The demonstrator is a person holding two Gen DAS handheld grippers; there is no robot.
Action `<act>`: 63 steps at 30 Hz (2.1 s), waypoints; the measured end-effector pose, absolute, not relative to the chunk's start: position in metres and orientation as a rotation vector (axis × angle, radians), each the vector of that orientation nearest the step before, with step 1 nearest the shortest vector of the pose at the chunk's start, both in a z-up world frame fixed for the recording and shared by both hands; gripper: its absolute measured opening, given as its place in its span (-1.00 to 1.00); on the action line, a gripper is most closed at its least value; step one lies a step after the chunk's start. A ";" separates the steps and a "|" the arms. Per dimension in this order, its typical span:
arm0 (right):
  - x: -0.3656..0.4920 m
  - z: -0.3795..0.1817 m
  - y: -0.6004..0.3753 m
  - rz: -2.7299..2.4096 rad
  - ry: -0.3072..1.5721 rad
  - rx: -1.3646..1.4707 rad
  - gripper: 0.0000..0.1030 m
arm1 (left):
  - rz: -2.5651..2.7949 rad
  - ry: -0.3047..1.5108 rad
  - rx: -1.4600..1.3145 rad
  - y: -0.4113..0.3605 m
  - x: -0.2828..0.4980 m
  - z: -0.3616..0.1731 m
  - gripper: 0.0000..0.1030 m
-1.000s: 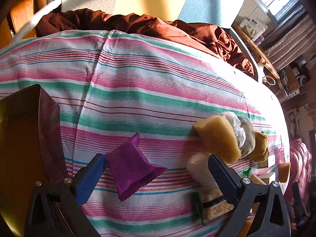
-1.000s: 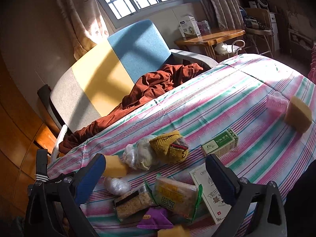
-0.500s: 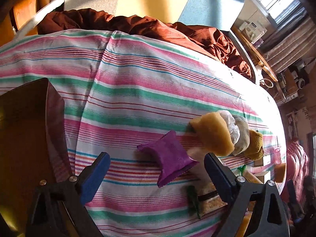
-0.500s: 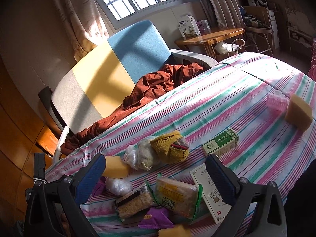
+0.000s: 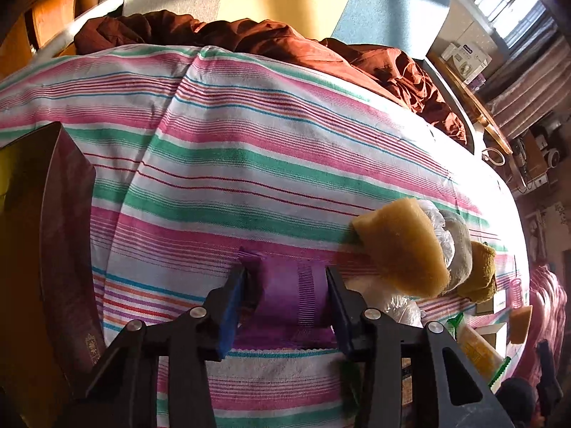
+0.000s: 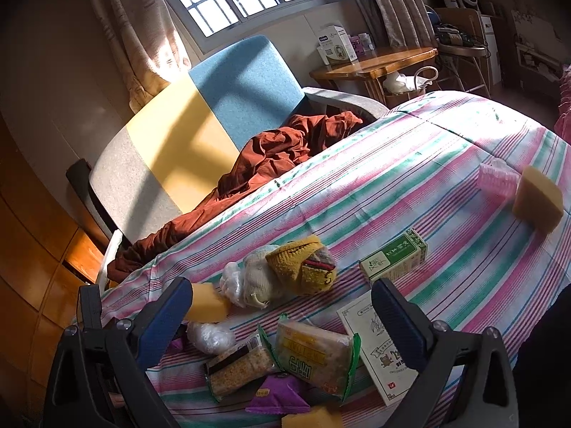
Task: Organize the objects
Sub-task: 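Close the left gripper on the purple snack packet, then lift the purple packet with the left gripper while the right gripper grasps a yellow sponge, then carry the purple packet into the gold tray and open the left gripper while the right carries the sponge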
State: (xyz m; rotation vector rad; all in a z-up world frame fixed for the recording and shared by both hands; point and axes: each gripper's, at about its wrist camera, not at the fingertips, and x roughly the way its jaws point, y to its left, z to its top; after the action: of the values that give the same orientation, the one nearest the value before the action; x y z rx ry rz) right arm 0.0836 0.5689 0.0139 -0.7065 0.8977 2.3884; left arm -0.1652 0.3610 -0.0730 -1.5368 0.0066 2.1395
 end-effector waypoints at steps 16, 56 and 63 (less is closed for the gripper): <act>0.076 -0.005 0.573 2.356 1.016 -0.840 0.87 | 2.123 0.483 -1.058 0.346 -0.006 -0.080 -0.34; 0.073 -0.051 0.452 2.374 0.352 -1.706 -0.30 | 2.049 0.327 -0.950 0.296 0.025 -0.075 -0.37; 0.076 -0.047 0.454 2.389 0.331 -1.679 -0.31 | 2.047 0.195 -0.897 0.258 0.033 -0.034 -0.37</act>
State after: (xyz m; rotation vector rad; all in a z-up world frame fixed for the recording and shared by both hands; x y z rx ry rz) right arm 0.0757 0.4545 -0.0472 -1.6787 0.3307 2.3888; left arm 0.0327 0.2578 -0.0341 -0.8968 0.1950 2.0469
